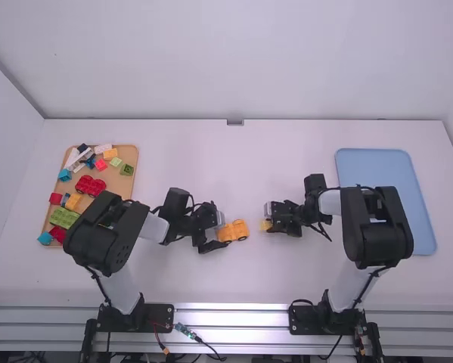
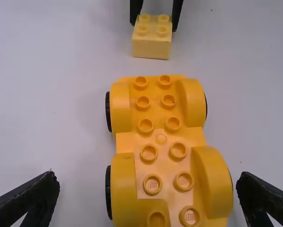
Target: Assemble lego blocks to make yellow taxi
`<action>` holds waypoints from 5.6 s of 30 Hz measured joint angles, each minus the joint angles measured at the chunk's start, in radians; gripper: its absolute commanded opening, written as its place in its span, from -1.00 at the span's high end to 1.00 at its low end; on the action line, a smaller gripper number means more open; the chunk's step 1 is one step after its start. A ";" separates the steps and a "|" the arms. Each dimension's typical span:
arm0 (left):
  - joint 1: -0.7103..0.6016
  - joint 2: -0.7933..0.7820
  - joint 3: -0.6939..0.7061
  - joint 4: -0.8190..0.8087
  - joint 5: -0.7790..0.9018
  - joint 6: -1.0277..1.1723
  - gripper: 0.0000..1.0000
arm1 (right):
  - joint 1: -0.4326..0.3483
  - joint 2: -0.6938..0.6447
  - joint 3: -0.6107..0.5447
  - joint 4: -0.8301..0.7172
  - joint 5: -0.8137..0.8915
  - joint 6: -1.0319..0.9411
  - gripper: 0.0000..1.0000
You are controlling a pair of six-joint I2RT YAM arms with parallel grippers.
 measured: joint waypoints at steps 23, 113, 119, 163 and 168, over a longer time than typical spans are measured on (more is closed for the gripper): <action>-0.032 0.014 0.001 0.064 -0.034 0.058 -0.98 | 0.020 0.000 -0.001 -0.002 -0.012 0.077 -0.15; -0.062 0.076 0.189 -0.241 -0.055 0.172 0.35 | 0.084 0.000 0.018 -0.033 0.033 0.236 0.52; -0.061 0.076 0.195 -0.247 -0.062 0.168 0.38 | 0.131 0.000 0.054 -0.066 0.034 0.241 0.66; -0.061 0.067 0.203 -0.297 -0.070 0.203 0.45 | 0.307 -0.121 -0.003 0.150 0.054 0.411 1.00; -0.061 0.067 0.203 -0.299 -0.069 0.203 0.44 | 0.305 -0.121 -0.038 0.230 0.072 0.449 1.00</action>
